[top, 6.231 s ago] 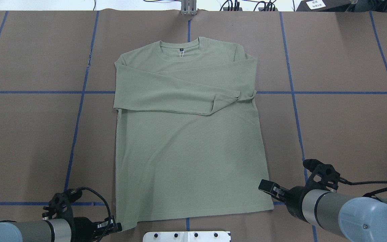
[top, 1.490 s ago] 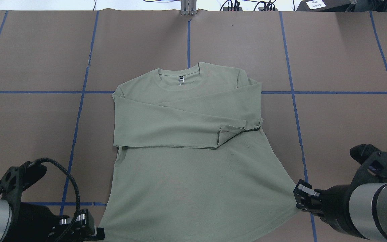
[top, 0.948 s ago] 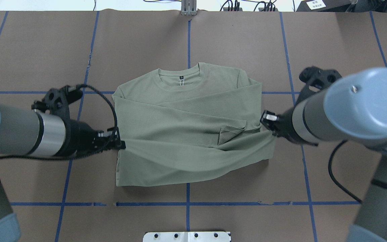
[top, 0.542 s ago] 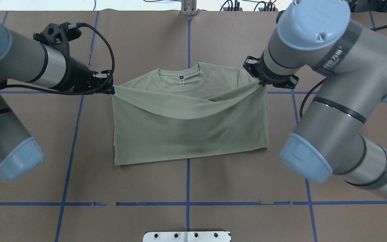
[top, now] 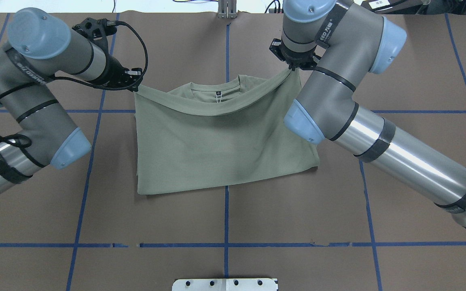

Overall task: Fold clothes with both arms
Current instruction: 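Lift the hem with both grippers and fold it toward the collar, then open both grippers and raise them while the left arm draws back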

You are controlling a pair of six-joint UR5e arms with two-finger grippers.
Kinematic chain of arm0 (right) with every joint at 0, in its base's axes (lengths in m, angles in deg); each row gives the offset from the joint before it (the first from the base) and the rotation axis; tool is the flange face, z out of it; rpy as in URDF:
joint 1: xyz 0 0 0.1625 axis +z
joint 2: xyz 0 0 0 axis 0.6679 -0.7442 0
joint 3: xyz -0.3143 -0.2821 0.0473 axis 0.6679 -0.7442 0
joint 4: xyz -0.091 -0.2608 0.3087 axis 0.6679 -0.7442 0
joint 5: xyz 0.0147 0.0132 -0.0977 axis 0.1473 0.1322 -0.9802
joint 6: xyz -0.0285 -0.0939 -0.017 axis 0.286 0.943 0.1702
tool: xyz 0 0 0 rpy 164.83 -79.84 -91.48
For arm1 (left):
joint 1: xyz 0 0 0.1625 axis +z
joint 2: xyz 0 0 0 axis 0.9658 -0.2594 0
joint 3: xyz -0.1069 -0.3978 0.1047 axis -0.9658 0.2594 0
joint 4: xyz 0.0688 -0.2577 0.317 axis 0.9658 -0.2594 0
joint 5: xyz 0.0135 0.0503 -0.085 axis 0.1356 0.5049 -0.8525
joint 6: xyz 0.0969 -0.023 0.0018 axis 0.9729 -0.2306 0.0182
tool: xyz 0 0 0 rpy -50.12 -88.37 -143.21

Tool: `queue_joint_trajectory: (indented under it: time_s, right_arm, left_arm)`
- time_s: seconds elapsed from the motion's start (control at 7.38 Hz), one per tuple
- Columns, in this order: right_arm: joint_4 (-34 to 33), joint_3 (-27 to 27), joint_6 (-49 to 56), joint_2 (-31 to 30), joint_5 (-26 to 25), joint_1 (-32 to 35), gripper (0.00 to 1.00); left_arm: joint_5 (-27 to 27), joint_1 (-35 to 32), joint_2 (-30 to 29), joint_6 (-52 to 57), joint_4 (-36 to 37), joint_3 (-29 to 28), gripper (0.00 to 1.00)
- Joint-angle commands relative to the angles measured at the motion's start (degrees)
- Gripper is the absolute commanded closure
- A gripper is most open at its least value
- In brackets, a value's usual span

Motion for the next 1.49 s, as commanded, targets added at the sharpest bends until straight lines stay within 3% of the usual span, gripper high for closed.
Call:
queue_joint_trajectory:
  time_s: [0.0,0.41,0.54,0.68,0.81,1.08,1.35]
  right_arm:
    - [9.61,-11.59,1.54,1.11,-0.27,1.06,1.00]
    - [11.66,-13.12,4.07,-1.43,-0.63,0.88,1.00]
    - [13.23,-14.07,4.26,-1.70,-1.06,0.88,0.57]
    - [13.94,-15.48,5.48,-1.53,-1.50,0.36,0.01]
    - [14.03,-15.14,8.80,-1.09,-0.98,0.96,0.00]
    - [14.21,-14.61,11.91,-1.26,0.69,1.85,0.00]
    - [14.21,-14.52,11.74,-1.27,0.60,1.76,0.00]
  left_arm:
    - [2.74,0.27,-3.96,0.27,-8.87,-14.91,1.00]
    - [2.74,1.50,-3.88,0.27,-11.63,-17.17,1.00]
    - [2.74,1.50,-3.88,0.19,-12.33,-16.90,0.99]
    - [2.83,1.50,-3.18,0.62,-14.43,-16.81,0.02]
    - [1.70,1.33,-2.83,2.97,-15.23,-14.64,0.00]
    - [-5.57,1.59,5.91,2.91,-15.24,-0.63,0.00]
    - [-5.08,4.72,14.27,2.38,-15.15,9.86,0.00]
